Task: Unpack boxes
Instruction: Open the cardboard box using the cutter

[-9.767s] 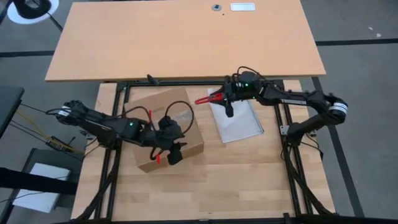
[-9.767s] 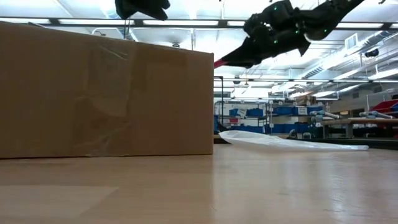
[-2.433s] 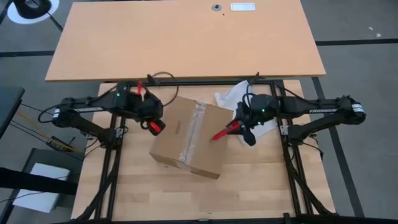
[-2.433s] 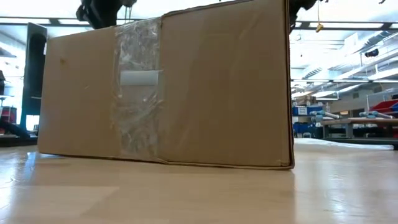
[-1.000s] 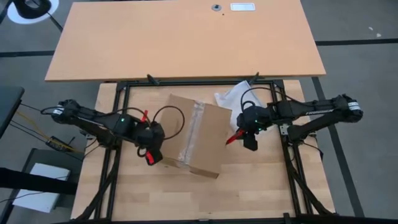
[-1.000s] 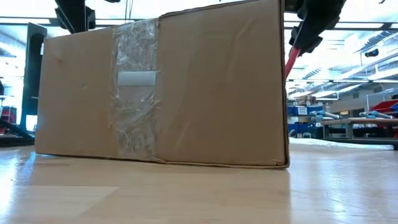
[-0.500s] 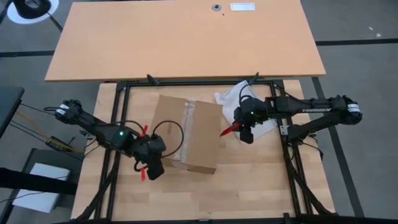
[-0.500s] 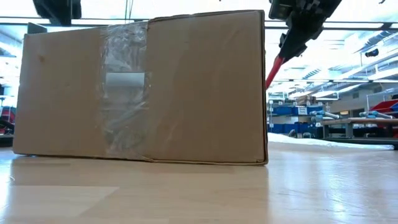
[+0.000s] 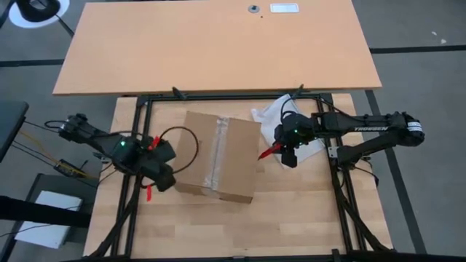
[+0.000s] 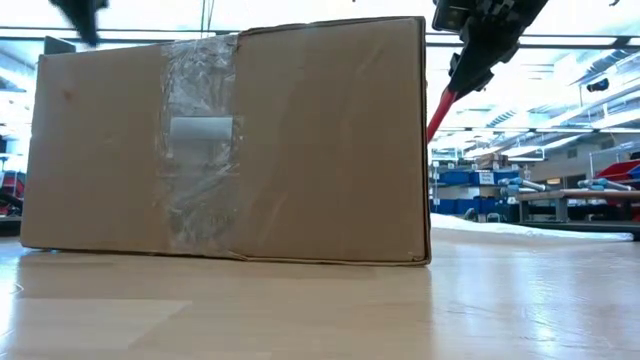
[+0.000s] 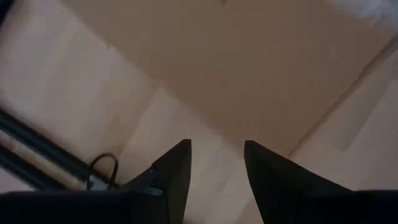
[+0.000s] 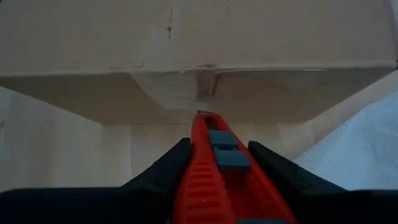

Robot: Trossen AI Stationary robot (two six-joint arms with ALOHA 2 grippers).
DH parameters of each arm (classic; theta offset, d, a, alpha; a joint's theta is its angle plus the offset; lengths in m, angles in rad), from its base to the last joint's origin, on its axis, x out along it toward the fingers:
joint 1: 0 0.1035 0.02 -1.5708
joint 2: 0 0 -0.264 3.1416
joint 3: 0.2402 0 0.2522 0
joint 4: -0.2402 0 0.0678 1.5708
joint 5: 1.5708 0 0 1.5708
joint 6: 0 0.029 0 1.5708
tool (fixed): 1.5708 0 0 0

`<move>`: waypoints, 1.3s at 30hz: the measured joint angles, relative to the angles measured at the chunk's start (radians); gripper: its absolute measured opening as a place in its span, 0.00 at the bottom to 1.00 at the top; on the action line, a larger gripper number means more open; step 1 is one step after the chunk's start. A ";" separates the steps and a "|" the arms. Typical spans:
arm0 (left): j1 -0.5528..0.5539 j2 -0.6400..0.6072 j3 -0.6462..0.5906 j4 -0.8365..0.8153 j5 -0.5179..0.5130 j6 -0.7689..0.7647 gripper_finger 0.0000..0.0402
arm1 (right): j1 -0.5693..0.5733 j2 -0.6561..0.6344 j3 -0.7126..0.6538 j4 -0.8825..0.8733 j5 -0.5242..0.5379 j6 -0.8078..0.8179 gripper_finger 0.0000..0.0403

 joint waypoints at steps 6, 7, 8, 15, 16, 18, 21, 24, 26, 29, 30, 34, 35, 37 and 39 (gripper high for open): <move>-0.019 -0.006 -0.237 0.056 0.137 -0.064 0.40 | 0.019 0.000 0.000 0.007 -0.001 0.016 0.35; -0.023 -0.005 -0.265 0.125 0.152 -0.050 0.40 | 0.019 0.000 0.000 0.015 -0.001 0.016 0.35; -0.028 -0.003 -0.291 0.221 0.171 -0.036 0.40 | 0.019 0.000 0.000 0.024 -0.001 0.020 0.35; -0.103 0.040 -0.426 0.796 0.285 -0.056 0.40 | 0.007 0.005 0.000 0.037 0.069 0.001 0.35; -0.118 0.060 -0.433 0.861 0.285 -0.071 0.40 | 0.003 0.006 0.000 0.041 0.069 -0.008 0.35; -0.150 0.105 -0.438 0.973 0.282 -0.105 0.40 | -0.008 0.012 0.000 0.056 0.066 -0.026 0.35; -0.178 0.163 -0.430 1.044 0.287 -0.152 0.40 | -0.026 0.024 0.000 0.086 0.060 -0.045 0.35; -0.186 0.161 -0.429 1.039 0.305 -0.191 0.40 | -0.044 0.044 0.000 0.145 0.068 -0.061 0.35; -0.187 0.161 -0.428 1.049 0.335 -0.212 0.40 | -0.051 0.061 0.000 0.190 0.070 -0.067 0.35; -0.186 0.161 -0.403 1.032 0.372 -0.228 0.40 | -0.063 0.095 0.000 0.248 0.075 -0.067 0.35; -0.187 0.162 -0.389 1.018 0.370 -0.229 0.40 | -0.065 0.110 0.000 0.270 0.078 -0.067 0.35; -0.184 0.163 -0.312 0.902 0.336 -0.230 0.40 | -0.083 0.167 0.000 0.361 0.110 -0.068 0.35; -0.184 0.163 -0.293 0.867 0.328 -0.230 0.40 | -0.087 0.182 0.000 0.385 0.121 -0.067 0.35; -0.183 0.163 -0.253 0.788 0.318 -0.228 0.40 | -0.099 0.210 0.000 0.436 0.128 -0.067 0.35; -0.183 0.163 -0.213 0.749 0.317 -0.224 0.40 | -0.112 0.235 0.000 0.487 0.129 -0.067 0.35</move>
